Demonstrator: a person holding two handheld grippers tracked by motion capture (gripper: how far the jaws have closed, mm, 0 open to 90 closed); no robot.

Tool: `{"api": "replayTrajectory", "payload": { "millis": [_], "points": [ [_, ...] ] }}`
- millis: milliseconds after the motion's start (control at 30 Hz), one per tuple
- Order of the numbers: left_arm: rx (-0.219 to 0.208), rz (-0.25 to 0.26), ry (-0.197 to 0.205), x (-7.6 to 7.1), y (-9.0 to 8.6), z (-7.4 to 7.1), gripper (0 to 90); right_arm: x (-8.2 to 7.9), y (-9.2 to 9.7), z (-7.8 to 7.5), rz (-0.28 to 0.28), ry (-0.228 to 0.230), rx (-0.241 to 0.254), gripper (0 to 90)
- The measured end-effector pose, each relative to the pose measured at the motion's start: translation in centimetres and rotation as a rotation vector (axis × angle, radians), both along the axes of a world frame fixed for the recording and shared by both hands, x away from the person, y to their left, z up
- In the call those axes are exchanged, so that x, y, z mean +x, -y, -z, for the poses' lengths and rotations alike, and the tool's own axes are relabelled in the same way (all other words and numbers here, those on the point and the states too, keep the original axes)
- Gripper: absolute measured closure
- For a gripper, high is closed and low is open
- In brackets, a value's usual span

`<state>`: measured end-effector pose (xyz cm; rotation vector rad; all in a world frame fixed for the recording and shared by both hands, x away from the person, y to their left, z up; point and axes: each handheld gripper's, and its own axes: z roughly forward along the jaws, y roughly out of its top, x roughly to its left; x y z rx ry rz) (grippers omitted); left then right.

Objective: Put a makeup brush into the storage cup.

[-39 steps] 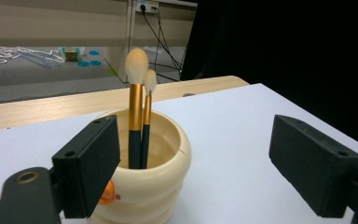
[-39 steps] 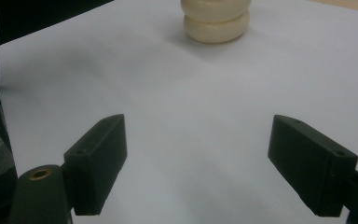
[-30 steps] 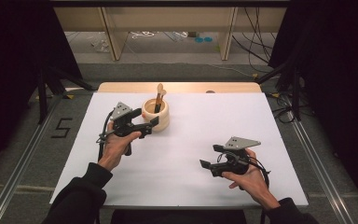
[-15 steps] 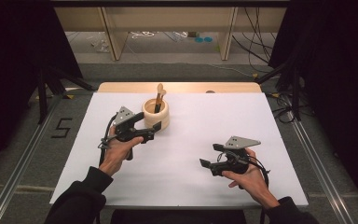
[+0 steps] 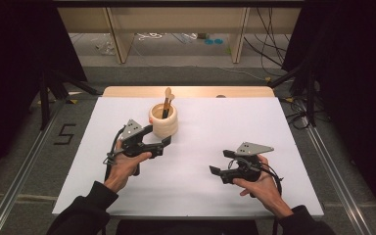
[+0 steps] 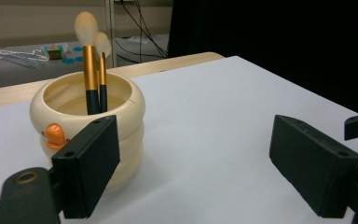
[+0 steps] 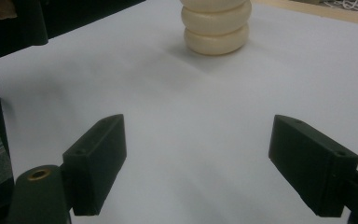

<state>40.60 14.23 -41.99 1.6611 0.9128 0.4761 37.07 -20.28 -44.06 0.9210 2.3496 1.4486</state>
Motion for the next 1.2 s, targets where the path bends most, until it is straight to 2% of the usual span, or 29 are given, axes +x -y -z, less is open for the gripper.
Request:
{"api": "replayTrajectory", "payload": {
  "millis": [100, 333, 467, 500, 533, 633, 700, 767, 933, 1100, 1200],
  "points": [
    [-0.009, -0.008, -0.009, -0.5, -0.1, 0.2, 16.0, -0.1, -0.1, 0.0, 0.004, -0.003, 0.007, 19.7],
    [0.013, 0.008, 0.006, -1.8, -0.4, 0.5, 16.0, -0.1, -0.6, -0.2, -0.004, 0.001, -0.009, 19.7],
    [0.010, 0.012, 0.000, -2.4, -0.6, 0.8, 16.0, -0.2, -0.7, -0.3, -0.006, 0.007, -0.011, 19.7],
    [-0.004, 0.009, -0.010, -2.6, -0.6, 0.9, 16.0, -0.2, -0.7, -0.3, -0.005, 0.006, -0.010, 19.8],
    [0.011, 0.015, -0.002, -2.7, -0.7, 0.9, 15.9, -0.2, -0.7, -0.3, -0.006, 0.009, -0.009, 19.8],
    [0.007, 0.004, -0.009, -3.0, -0.8, 1.0, 15.9, -0.2, -0.5, -0.3, 0.000, 0.013, -0.003, 19.7],
    [0.015, 0.015, -0.007, -3.2, -1.0, 1.1, 15.9, -0.3, -0.4, -0.4, 0.001, -0.002, 0.003, 19.8],
    [0.019, 0.019, -0.005, -3.4, -1.0, 1.3, 15.9, -0.2, -0.3, -0.4, 0.015, 0.010, 0.011, 19.7],
    [0.026, 0.031, -0.016, -4.1, -0.9, 1.6, 15.9, -0.3, -0.3, -0.4, 0.012, 0.015, 0.011, 19.3],
    [0.043, 0.055, -0.006, -4.7, -0.7, 1.8, 15.9, -0.3, -0.2, -0.5, 0.020, 0.020, 0.012, 18.3],
    [0.041, 0.061, -0.008, -5.2, -0.6, 1.8, 15.9, -0.2, -0.3, -0.4, 0.019, 0.024, 0.035, 17.1]
  ]
}}
